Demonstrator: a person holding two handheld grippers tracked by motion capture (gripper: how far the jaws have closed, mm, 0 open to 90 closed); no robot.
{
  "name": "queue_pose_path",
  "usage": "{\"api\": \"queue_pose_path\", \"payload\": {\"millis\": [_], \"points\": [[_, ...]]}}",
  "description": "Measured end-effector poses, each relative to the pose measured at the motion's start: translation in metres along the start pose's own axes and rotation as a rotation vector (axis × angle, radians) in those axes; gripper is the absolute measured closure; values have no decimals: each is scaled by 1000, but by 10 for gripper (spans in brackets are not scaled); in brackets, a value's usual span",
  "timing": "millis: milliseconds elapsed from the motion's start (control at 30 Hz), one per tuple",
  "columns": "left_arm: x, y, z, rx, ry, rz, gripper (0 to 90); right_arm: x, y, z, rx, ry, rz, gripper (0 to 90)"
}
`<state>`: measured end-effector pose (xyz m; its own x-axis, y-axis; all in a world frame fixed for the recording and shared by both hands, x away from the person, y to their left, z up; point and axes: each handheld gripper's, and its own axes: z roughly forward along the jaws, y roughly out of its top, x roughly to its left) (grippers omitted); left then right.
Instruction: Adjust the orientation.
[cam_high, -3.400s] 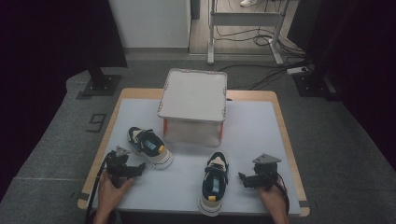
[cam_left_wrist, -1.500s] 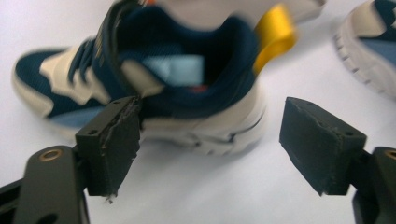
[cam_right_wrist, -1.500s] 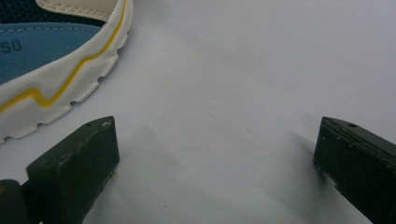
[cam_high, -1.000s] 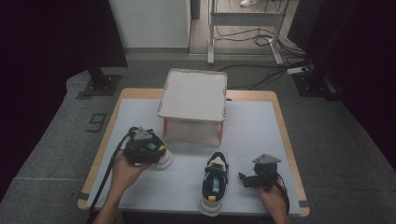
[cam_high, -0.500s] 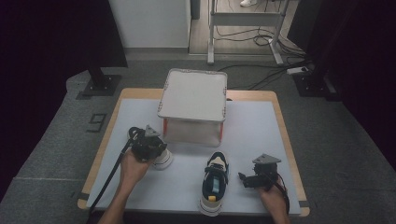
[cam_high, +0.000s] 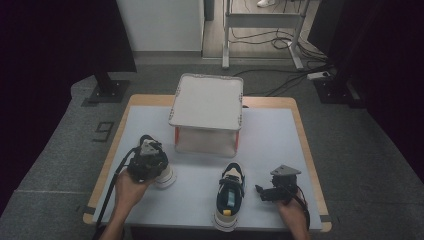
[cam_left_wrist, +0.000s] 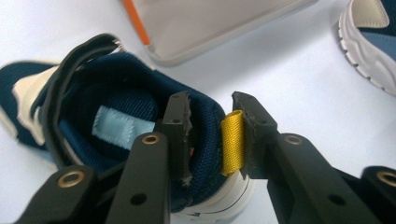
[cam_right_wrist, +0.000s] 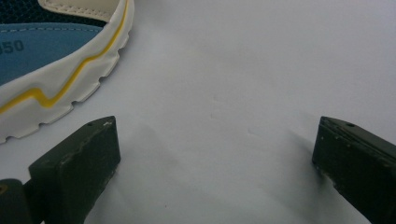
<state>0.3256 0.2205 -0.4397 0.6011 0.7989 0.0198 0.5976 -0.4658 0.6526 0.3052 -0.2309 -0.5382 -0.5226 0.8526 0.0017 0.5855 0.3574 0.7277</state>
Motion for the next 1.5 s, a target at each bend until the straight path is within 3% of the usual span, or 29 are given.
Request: {"api": "queue_pose_path", "payload": {"millis": [233, 333, 533, 667, 1067, 1300, 1400, 1500], "points": [[3, -13, -11, -6, 33, -14, 626, 0, 0, 0, 0, 0, 0, 1], [6, -19, -17, -1, 68, -23, 584, 0, 0, 0, 0, 0, 0, 1], [15, -28, -25, -3, 99, -69, 440, 0, 0, 0, 1, 0, -1, 1], [22, -34, -28, -4, 112, -108, 325, 0, 0, 0, 1, 0, -1, 2], [41, -58, -46, 7, 117, -154, 229, 0, 0, 0, 1, 0, -1, 1], [46, -67, -32, -51, 62, -249, 148, 0, 0, 0, 1, 0, -2, 2], [44, -68, -21, -67, 66, -276, 142, 0, 0, 0, 1, 1, -1, 2], [41, -66, -8, -52, 89, -276, 143, 0, 0, 0, 1, 1, -2, 3]]}}
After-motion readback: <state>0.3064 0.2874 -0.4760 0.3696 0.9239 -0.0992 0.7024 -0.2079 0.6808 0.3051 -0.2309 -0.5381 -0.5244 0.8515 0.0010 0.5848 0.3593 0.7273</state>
